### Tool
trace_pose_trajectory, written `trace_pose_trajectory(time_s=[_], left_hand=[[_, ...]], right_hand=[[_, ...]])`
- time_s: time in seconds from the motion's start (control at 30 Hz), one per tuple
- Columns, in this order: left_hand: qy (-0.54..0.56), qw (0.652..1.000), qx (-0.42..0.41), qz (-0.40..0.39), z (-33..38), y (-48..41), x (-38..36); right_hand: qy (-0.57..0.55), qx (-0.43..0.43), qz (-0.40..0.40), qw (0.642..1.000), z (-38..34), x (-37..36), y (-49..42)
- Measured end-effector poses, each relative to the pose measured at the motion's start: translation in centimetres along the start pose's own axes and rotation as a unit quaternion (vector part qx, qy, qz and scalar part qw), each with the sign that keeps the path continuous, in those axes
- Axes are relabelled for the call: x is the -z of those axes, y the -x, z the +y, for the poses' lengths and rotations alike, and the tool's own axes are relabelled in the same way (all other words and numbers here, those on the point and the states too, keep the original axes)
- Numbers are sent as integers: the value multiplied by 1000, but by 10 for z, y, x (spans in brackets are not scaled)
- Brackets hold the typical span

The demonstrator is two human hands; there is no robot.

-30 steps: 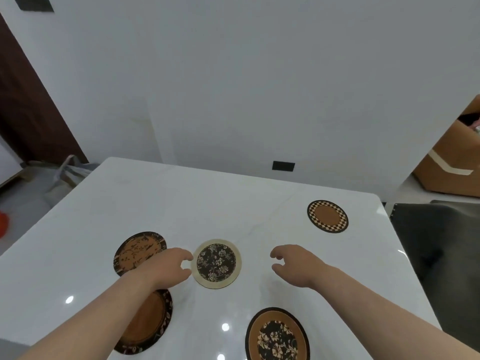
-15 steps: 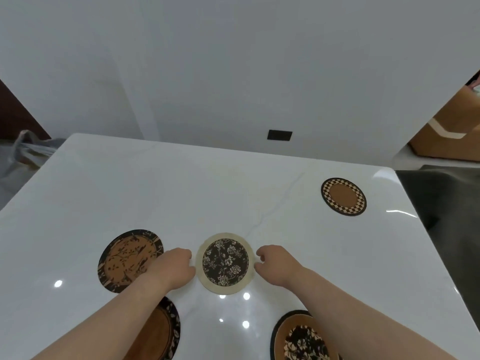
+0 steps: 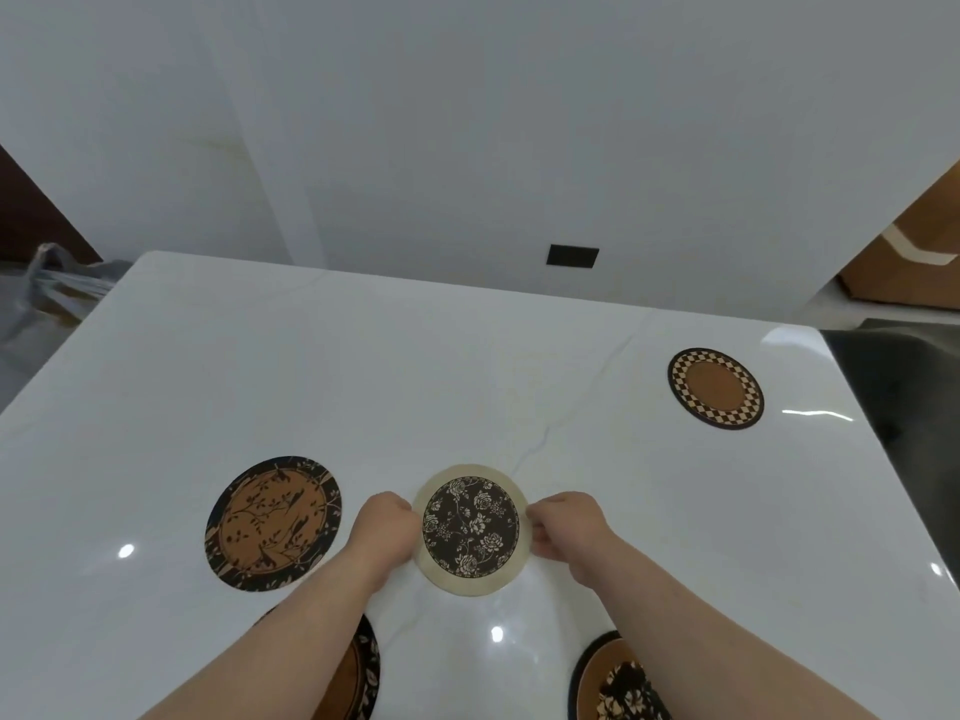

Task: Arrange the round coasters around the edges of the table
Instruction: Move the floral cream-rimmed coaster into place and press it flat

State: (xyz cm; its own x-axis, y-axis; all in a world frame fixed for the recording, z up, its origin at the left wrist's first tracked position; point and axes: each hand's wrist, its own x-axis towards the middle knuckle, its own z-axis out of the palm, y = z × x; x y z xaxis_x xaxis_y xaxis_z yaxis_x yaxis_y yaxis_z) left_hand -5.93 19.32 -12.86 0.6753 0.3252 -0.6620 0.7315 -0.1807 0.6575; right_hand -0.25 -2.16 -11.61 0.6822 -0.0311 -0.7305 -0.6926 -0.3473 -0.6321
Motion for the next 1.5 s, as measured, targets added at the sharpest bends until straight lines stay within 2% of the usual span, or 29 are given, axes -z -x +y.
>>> trace_pose_trajectory(time_s=[0.2, 0.43, 0.7, 1.03, 1.27, 1.5], left_hand=[[98, 994, 43, 6, -5, -1, 2], [134, 990, 39, 10, 13, 6, 1], [134, 990, 11, 29, 31, -7, 8], [143, 988, -51, 11, 109, -69, 29], [154, 987, -46, -9, 147, -121, 38], [147, 988, -52, -8, 160, -166, 47]], right_hand=[[-19, -10, -5, 1000, 4, -4, -4], [18, 15, 18, 1000, 0, -3, -3], [-12, 42, 41, 998, -17, 3, -12], [-30, 90, 68, 993, -85, 19, -47], [-28, 89, 113, 989, -120, 16, -84], [-39, 93, 111, 989, -152, 3, -122]])
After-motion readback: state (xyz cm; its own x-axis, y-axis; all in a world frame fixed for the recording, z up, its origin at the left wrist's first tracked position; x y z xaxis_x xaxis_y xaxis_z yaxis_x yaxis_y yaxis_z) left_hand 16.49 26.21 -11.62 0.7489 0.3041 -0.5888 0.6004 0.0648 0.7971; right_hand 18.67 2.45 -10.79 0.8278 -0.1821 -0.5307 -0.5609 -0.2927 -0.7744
